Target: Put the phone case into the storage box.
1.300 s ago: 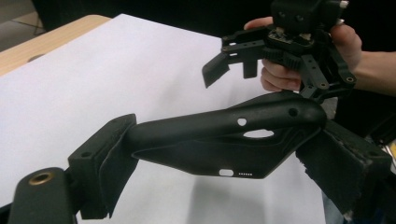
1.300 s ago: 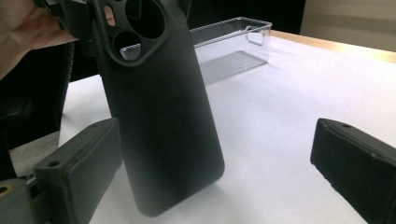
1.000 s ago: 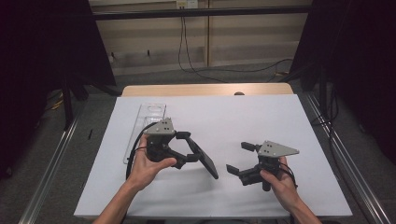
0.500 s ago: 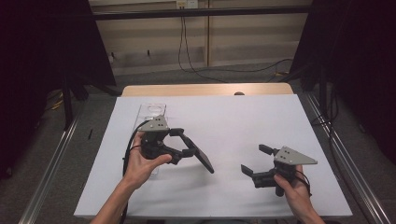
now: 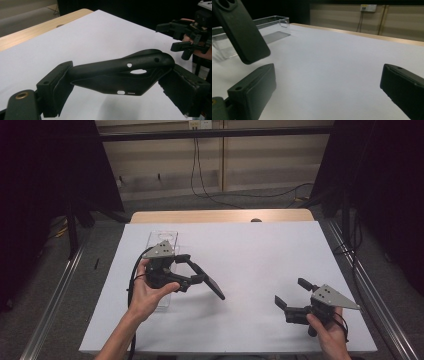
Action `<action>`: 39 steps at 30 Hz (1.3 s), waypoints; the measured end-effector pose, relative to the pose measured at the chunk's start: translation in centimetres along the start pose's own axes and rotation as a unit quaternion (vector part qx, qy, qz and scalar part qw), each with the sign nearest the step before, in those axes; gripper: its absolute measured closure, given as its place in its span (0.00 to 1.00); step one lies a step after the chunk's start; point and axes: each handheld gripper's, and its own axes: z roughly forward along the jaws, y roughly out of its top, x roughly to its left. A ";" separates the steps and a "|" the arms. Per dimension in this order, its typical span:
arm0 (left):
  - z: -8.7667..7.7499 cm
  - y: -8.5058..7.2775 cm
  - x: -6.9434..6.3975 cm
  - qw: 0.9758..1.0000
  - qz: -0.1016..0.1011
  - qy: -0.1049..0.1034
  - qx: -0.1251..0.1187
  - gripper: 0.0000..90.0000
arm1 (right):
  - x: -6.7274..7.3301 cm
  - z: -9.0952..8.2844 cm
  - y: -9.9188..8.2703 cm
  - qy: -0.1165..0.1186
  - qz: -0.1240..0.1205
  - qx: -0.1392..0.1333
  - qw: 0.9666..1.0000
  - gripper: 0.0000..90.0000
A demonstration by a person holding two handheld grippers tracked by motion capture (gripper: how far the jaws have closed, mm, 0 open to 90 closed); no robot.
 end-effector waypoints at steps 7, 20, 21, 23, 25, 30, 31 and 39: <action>-0.8 0.3 0.3 1.000 -0.003 0.018 -0.005 0.15 | -0.4 -0.7 -0.6 -0.024 0.002 -0.002 1.000 0.00; -2.4 0.8 1.0 0.998 -0.026 0.048 -0.018 0.15 | -0.6 -0.8 -0.7 -0.028 0.002 -0.008 1.000 0.00; -2.5 0.9 1.1 0.998 -0.024 0.047 -0.020 0.15 | -0.6 -0.8 -0.7 -0.030 0.002 -0.009 1.000 0.00; -2.8 1.1 1.2 0.998 -0.025 0.055 -0.019 0.15 | -0.6 -0.9 -0.7 -0.032 0.004 -0.010 0.999 0.00; -3.0 1.5 1.5 0.997 -0.027 0.066 -0.013 0.15 | -0.6 -0.9 -0.6 -0.037 0.006 -0.011 0.999 0.00; -3.9 2.5 2.2 0.996 -0.029 0.078 -0.023 0.15 | -0.6 -0.9 -0.7 -0.039 0.002 -0.013 0.999 0.00; -4.0 2.7 2.2 0.996 -0.028 0.079 -0.025 0.15 | -0.6 -0.9 -0.7 -0.038 0.001 -0.011 0.999 0.00; -4.7 3.6 2.9 0.995 -0.029 0.097 -0.027 0.15 | -0.5 -0.9 -0.7 -0.035 0.005 -0.010 0.999 0.00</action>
